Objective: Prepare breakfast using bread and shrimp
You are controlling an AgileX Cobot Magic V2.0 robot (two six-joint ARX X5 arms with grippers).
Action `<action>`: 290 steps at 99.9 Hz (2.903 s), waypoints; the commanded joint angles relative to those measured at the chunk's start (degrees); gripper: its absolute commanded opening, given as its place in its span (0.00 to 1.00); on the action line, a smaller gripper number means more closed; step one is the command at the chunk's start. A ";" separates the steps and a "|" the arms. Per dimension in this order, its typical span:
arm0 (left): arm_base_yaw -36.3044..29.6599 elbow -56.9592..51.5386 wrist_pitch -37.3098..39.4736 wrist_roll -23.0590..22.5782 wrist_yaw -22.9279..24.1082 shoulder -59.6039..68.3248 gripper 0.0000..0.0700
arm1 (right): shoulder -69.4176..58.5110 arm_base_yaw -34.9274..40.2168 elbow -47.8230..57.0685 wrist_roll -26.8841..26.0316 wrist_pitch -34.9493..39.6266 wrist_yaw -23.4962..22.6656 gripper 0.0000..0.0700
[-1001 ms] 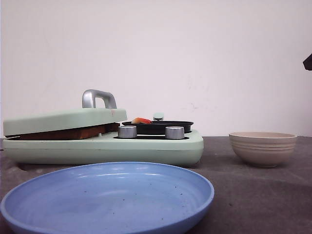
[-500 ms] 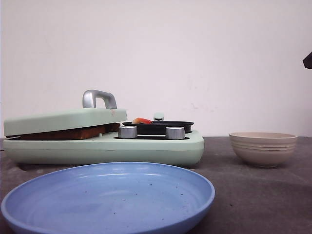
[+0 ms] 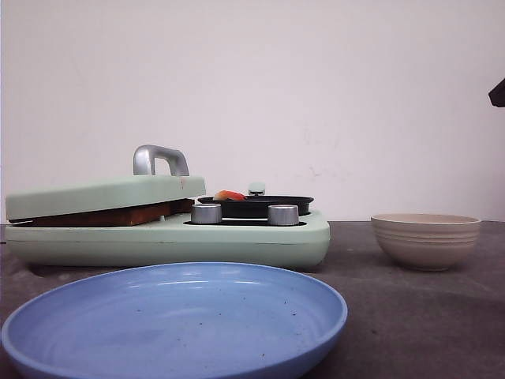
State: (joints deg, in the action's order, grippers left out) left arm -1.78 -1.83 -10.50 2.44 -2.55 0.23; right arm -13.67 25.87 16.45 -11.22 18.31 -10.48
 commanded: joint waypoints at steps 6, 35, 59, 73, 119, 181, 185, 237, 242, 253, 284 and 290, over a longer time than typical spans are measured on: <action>0.00 1.03 -0.20 -0.28 -0.31 0.00 0.04 | -0.02 0.37 0.07 -0.74 -0.72 0.02 0.00; 0.00 1.03 -0.22 -0.28 -0.31 0.02 0.04 | -0.02 0.37 0.07 -0.74 -0.72 0.02 0.00; 0.00 1.03 -0.20 -0.28 -0.31 0.02 0.04 | 0.00 0.37 0.07 -0.74 -0.72 0.02 0.00; 0.00 1.03 -0.22 -0.28 -0.31 0.02 0.04 | 0.00 0.35 0.07 -0.70 -0.61 0.02 0.00; 0.00 1.03 -0.20 -0.28 -0.31 0.02 0.04 | 10.71 -19.76 -12.48 18.10 -18.75 3.10 0.00; 0.00 1.01 -0.22 -0.28 -0.31 0.02 0.04 | 13.46 -25.66 -15.80 17.92 -8.39 0.52 0.00; 0.00 1.01 -0.22 -0.28 -0.28 0.02 0.04 | 13.46 -25.62 -15.80 17.90 -9.05 -0.83 0.00; 0.00 1.01 -0.22 -0.28 -0.28 0.02 0.04 | 13.46 -25.64 -15.78 17.90 -9.70 -1.49 0.00; 0.00 1.01 -0.22 -0.28 -0.28 0.02 0.04 | 13.46 -25.64 -15.78 17.90 -9.70 -1.49 0.00; 0.00 1.01 -0.22 -0.28 -0.28 0.02 0.04 | 13.46 -25.64 -15.80 17.90 -9.70 -1.49 0.00; 0.00 1.01 -0.22 -0.28 -0.28 0.02 0.04 | 13.46 -25.64 -15.80 17.88 -9.70 -1.49 0.00; 0.00 1.01 -0.22 -0.28 -0.28 0.02 0.04 | 13.46 -25.64 -15.80 17.90 -9.68 -1.49 0.00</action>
State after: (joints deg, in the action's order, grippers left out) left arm -1.78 -1.83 -10.48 2.44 -2.61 0.27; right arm -0.23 0.23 0.91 6.22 9.17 -11.86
